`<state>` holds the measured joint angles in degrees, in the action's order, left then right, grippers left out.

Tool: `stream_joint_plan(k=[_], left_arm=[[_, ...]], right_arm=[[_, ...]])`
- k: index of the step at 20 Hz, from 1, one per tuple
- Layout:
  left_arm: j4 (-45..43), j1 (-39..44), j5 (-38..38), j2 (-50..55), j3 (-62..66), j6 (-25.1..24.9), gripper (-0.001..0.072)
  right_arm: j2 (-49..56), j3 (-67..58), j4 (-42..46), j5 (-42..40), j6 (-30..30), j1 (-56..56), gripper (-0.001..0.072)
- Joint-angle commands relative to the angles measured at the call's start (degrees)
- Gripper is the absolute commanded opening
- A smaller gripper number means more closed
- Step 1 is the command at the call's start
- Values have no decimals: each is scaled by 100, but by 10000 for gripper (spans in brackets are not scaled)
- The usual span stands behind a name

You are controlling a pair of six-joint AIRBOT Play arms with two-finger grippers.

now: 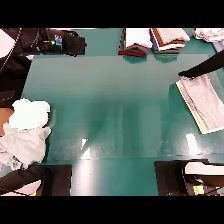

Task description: Fold the shirts.

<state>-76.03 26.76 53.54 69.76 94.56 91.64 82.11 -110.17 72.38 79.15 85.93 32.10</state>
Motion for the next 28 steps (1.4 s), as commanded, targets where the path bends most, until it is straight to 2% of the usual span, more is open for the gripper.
stream_joint_plan(k=[1,8,13,14,16,17,19,22,25,28], left_arm=[[-2,2,55,0,0,-20,40],[-4,2,166,0,0,-210,40],[-4,2,175,0,0,-216,40],[-7,2,186,0,0,-216,40],[-7,2,210,0,0,-219,40],[-7,2,223,0,0,-219,40],[-7,2,258,0,0,-219,40],[-4,2,260,0,0,-212,40],[-9,2,129,0,2,-208,41],[-7,2,120,0,2,-208,40]], right_arm=[[-107,125,483,614,168,0,21],[-1189,2439,1650,579,267,2,21],[-1832,3652,2055,393,271,55,26],[-1928,3834,2072,398,269,133,76],[-2044,4039,2076,393,267,424,448],[-2081,4061,2063,411,269,619,576],[-2144,3967,1937,422,271,885,586],[-2367,3777,885,157,256,837,575],[-2634,3685,-282,-295,249,33,574],[-2785,3687,-522,-713,249,-1353,575]])
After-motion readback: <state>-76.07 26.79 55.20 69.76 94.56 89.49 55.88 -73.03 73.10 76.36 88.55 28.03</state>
